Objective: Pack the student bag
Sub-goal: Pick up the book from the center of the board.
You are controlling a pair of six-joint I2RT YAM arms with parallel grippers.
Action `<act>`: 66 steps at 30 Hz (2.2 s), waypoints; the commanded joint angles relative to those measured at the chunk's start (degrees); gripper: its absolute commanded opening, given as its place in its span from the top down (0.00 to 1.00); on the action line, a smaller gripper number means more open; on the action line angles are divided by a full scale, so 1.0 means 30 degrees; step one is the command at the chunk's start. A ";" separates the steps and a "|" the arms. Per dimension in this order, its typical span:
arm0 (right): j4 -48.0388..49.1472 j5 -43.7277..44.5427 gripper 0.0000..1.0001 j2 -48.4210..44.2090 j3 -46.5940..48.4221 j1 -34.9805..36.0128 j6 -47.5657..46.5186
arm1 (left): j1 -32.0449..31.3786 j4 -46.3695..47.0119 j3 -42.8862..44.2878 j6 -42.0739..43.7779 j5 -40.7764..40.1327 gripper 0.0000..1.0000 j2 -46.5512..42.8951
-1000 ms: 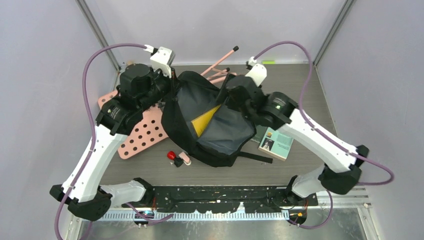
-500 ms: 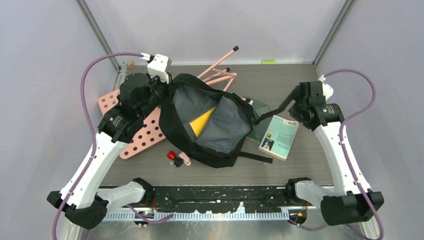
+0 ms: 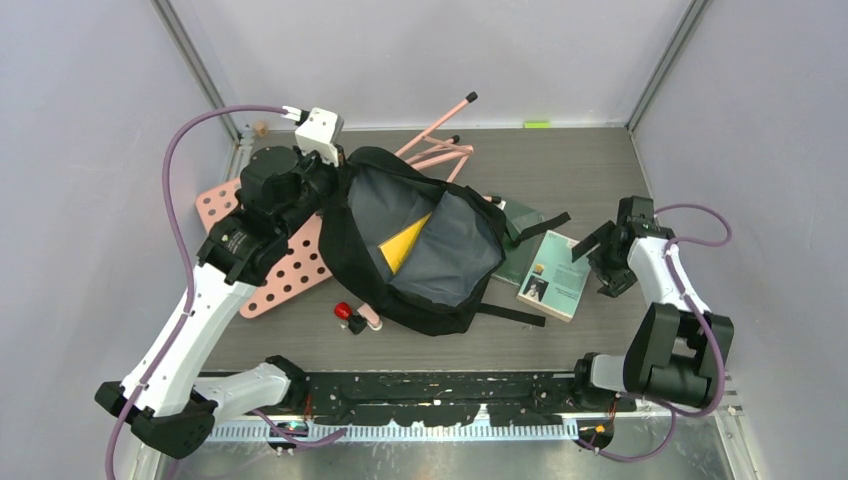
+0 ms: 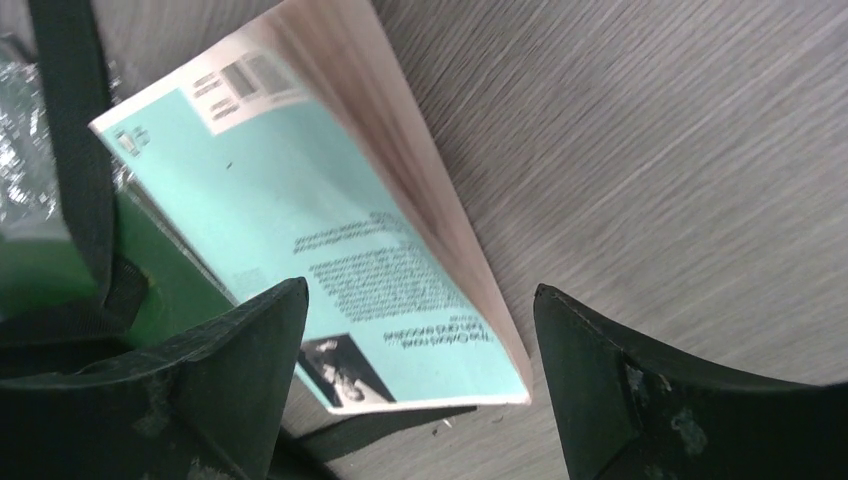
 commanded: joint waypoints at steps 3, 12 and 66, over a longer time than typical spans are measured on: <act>0.3127 -0.1540 0.12 0.2103 -0.0598 -0.1491 -0.0542 | 0.0223 0.2053 0.0067 -0.0007 0.0437 1.00 -0.0473; 0.4888 -0.3045 0.17 0.4847 -0.0125 -0.1713 -0.2118 | 0.0315 0.1424 0.0251 -0.0177 0.0436 1.00 0.0131; 0.7448 -0.7237 0.99 -0.7042 0.4304 -0.1695 0.1095 | 0.0432 0.1511 -0.0784 -0.6124 0.7982 0.00 -0.1096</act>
